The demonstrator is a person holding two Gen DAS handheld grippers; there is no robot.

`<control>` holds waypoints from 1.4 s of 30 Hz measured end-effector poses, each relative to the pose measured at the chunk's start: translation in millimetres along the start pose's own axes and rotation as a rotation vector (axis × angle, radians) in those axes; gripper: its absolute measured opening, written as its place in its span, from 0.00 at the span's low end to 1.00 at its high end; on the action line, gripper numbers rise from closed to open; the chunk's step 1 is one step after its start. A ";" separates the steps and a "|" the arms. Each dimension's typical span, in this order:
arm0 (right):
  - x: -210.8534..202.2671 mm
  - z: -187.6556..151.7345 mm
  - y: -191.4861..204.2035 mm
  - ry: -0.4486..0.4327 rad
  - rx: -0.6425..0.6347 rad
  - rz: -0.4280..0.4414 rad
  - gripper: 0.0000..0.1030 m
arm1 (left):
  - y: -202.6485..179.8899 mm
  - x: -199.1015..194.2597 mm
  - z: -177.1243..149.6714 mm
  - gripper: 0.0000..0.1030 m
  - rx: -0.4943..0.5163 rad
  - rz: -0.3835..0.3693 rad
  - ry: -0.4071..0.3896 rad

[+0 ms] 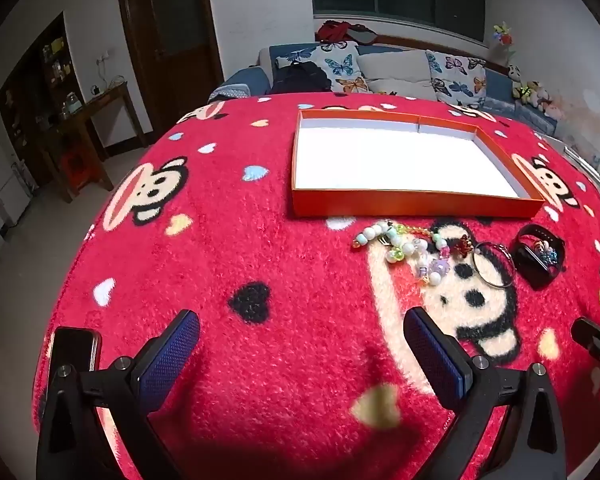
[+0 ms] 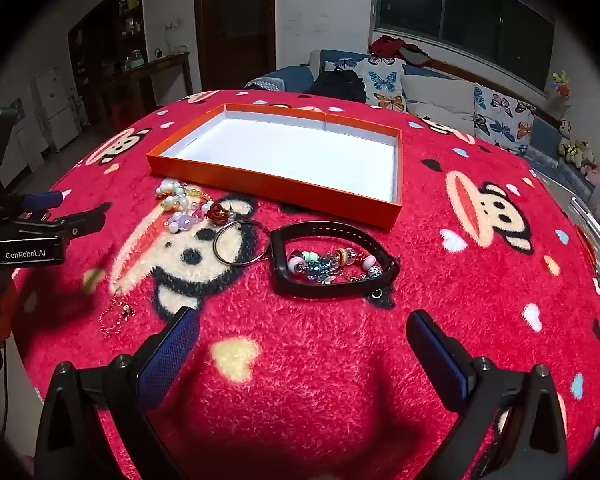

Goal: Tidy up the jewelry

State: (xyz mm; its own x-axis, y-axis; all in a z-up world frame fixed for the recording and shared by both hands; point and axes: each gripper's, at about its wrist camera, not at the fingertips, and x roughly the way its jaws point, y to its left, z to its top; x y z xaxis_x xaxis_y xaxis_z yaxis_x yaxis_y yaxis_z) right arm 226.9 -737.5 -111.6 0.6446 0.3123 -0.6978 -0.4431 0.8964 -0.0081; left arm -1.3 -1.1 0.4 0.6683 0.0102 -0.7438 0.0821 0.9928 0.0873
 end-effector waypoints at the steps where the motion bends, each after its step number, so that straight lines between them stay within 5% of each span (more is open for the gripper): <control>1: -0.9 -0.5 -0.4 -0.011 0.007 0.004 1.00 | -0.6 -0.8 -0.3 1.00 0.003 0.009 -0.005; 8: -1.7 -2.4 -0.6 0.000 0.014 0.005 1.00 | -7.4 -3.8 -4.7 1.00 0.007 0.023 -0.003; 9: -3.5 -0.8 0.3 0.000 0.013 0.004 1.00 | -2.2 -6.6 -2.9 1.00 0.003 -0.026 0.013; 14: -4.8 -1.6 -0.8 -0.008 0.014 0.001 1.00 | -2.4 -3.4 -7.6 1.00 -0.007 -0.042 0.036; 42: -7.8 -2.7 3.9 -0.012 -0.002 0.007 1.00 | -15.4 -6.4 -15.7 1.00 0.040 -0.017 0.033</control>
State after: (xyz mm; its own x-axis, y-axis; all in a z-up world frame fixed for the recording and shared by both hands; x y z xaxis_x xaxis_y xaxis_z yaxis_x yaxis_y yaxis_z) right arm 218.5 -737.3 -108.1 0.6491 0.3227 -0.6889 -0.4489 0.8936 -0.0043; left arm -18.5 -14.6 -6.6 0.6417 -0.0024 -0.7669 0.1233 0.9873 0.1001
